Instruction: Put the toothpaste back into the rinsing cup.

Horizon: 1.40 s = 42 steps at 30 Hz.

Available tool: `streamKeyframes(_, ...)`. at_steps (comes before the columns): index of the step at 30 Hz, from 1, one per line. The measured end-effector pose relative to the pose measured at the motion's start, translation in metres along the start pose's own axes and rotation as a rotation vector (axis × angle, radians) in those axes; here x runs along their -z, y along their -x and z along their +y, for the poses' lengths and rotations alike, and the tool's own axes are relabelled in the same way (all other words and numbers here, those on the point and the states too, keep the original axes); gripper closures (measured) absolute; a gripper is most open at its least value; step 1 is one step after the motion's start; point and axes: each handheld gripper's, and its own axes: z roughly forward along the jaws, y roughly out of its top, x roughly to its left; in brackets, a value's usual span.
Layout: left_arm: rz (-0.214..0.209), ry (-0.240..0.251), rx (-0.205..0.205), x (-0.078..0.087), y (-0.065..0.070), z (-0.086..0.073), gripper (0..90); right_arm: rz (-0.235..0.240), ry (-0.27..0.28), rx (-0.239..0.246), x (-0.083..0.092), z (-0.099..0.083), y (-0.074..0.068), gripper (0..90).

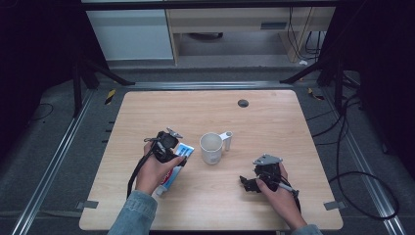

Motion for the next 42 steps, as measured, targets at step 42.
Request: streamKeyframes(42, -0.091, -0.35, 0.0, -0.065, -0.009, 0.02, 35.0, 0.0, 0.0, 0.0, 0.0, 0.0, 0.0, 0.3)
